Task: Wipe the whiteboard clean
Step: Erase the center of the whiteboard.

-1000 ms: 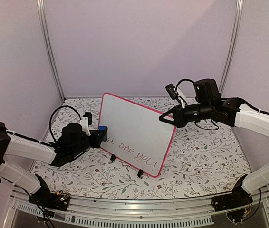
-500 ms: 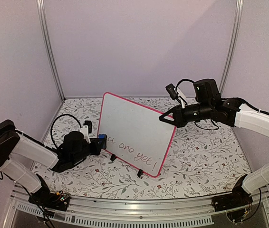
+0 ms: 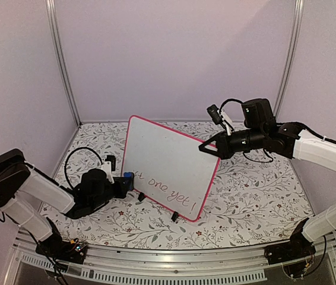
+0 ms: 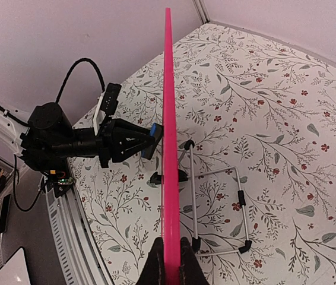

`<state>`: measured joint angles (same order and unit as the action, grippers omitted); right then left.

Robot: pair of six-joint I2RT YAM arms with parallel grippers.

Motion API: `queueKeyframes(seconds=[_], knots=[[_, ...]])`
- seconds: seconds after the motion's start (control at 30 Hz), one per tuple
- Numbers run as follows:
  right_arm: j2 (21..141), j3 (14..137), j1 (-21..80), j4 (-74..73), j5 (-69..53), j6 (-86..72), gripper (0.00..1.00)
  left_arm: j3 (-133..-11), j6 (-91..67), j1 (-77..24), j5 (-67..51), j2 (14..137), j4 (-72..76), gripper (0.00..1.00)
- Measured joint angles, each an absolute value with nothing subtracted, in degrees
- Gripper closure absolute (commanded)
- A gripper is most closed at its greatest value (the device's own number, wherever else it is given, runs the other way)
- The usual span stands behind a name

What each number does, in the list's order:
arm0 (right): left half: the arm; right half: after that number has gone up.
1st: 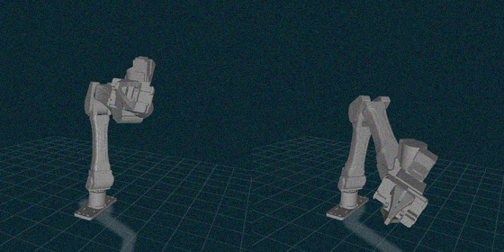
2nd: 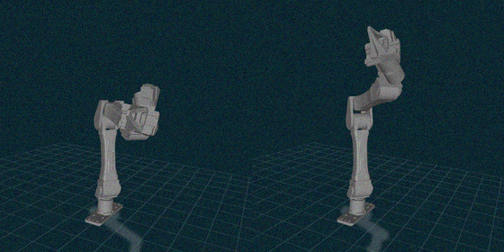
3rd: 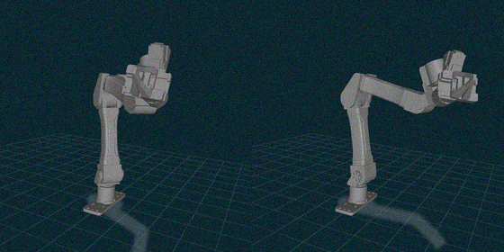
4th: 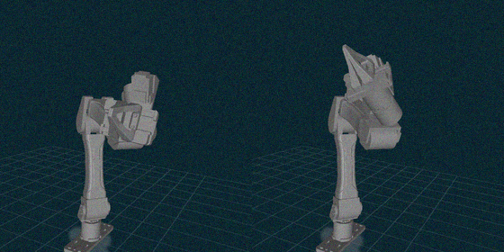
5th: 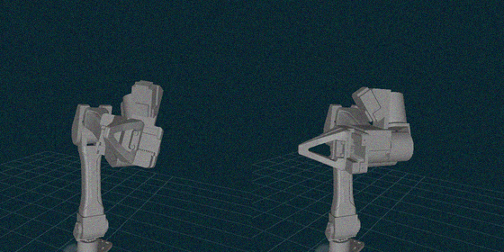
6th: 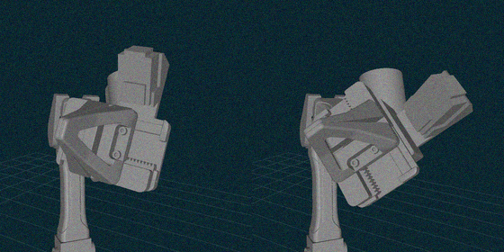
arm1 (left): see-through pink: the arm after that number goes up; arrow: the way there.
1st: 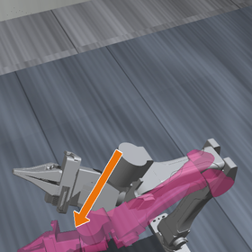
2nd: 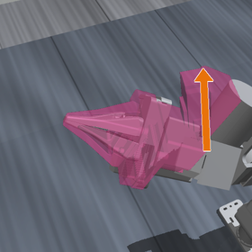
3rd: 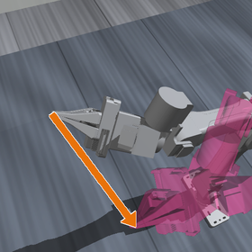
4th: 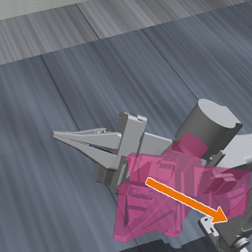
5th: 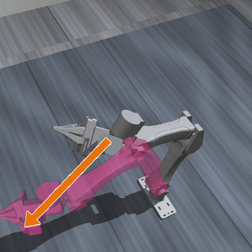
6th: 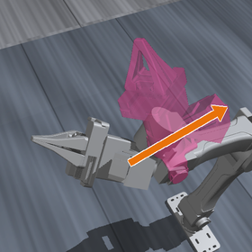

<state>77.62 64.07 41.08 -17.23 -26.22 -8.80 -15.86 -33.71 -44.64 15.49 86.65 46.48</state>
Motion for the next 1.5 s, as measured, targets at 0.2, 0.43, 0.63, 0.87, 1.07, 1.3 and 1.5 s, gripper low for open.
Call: queueKeyframes(seconds=[0.2,0.43,0.63,0.87,1.07,1.3,1.5], knots=[[77.62,64.05,41.08,-17.19,-26.26,-8.73,1.00,-14.39,-34.59,-45.67,15.44,87.33,46.37,0.94],[77.62,64.07,41.08,-17.15,-26.48,-8.40,1.00,-13.10,-35.22,-46.52,15.49,88.20,45.63,0.94],[77.65,64.07,41.08,-17.08,-26.79,-8.03,1.00,-13.72,-34.35,-46.61,16.03,85.36,42.52,0.94],[77.65,64.07,41.10,-16.99,-27.16,-7.57,1.00,-18.83,-31.48,-45.04,16.80,78.72,38.57,0.93],[77.65,64.07,41.12,-16.99,-27.00,-7.77,1.00,-21.82,-29.19,-43.16,16.75,78.91,36.25,0.94],[77.65,64.07,41.01,-17.30,-25.96,-9.17,1.00,-22.20,-29.39,-43.13,16.29,83.29,40.38,0.94],[77.65,64.07,40.97,-17.41,-25.89,-9.37,1.00,-19.20,-31.31,-44.38,16.21,85.67,43.94,0.94]])
